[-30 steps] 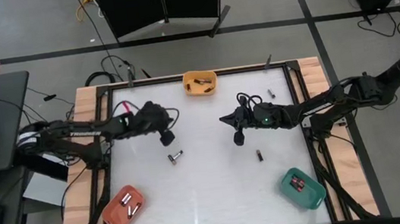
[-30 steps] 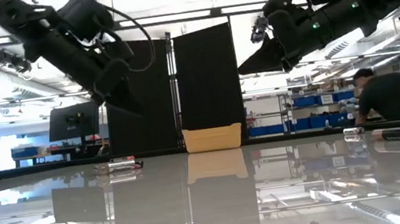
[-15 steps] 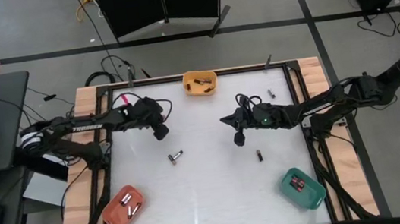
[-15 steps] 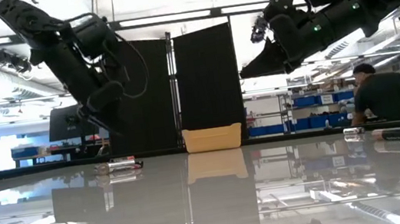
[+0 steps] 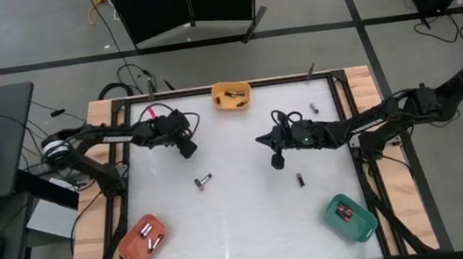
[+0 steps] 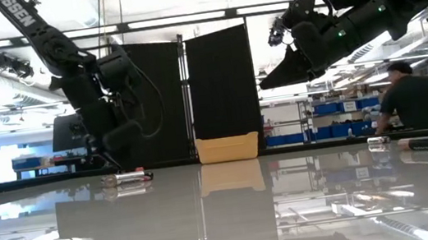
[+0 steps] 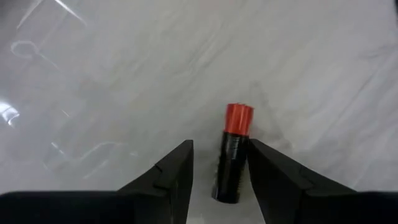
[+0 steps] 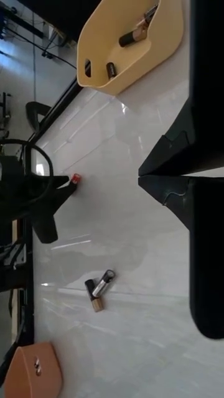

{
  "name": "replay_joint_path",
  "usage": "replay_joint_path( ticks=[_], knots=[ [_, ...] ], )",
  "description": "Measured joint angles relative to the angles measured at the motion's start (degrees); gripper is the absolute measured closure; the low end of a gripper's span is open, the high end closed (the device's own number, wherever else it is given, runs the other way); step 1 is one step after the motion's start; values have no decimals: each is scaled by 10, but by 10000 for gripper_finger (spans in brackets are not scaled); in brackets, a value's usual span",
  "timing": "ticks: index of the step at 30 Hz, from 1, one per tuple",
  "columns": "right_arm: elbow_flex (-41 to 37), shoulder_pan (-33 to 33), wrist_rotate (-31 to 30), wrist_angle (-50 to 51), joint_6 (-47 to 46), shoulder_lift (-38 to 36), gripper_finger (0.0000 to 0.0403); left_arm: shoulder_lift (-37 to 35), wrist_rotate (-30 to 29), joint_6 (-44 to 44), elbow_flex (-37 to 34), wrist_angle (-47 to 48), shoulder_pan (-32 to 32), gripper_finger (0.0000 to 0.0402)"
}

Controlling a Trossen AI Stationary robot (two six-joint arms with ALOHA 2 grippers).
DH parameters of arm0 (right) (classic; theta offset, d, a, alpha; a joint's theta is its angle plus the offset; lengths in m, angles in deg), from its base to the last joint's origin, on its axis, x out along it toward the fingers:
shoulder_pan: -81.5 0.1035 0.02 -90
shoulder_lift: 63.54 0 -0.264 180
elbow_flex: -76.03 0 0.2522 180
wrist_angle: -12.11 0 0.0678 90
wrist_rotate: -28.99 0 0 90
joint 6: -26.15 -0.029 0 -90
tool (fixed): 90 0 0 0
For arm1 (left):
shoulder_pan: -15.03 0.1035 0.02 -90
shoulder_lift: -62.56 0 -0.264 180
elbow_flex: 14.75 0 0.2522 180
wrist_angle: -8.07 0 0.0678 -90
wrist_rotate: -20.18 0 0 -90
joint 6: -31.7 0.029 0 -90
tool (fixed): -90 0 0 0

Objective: Sort batteries
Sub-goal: Put the black-red battery into the green bin

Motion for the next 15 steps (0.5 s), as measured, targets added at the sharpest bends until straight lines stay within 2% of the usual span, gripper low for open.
replay_joint_path(
  ticks=[6, 9, 13, 15],
  knots=[
    [0, 0, 0, 0, 0, 0, 388, 19, 0, -4, 3, -1, 1, 256],
    [0, 0, 0, 1, 3, 0, 390, 19, 5, 14, 3, 5, 0, 285],
    [0, 2, 0, 9, 19, -1, 389, 19, 18, 42, 3, 14, -1, 344],
    [0, 2, 0, 20, 20, -3, 389, 17, 18, 50, 2, 12, -4, 355]
  ],
)
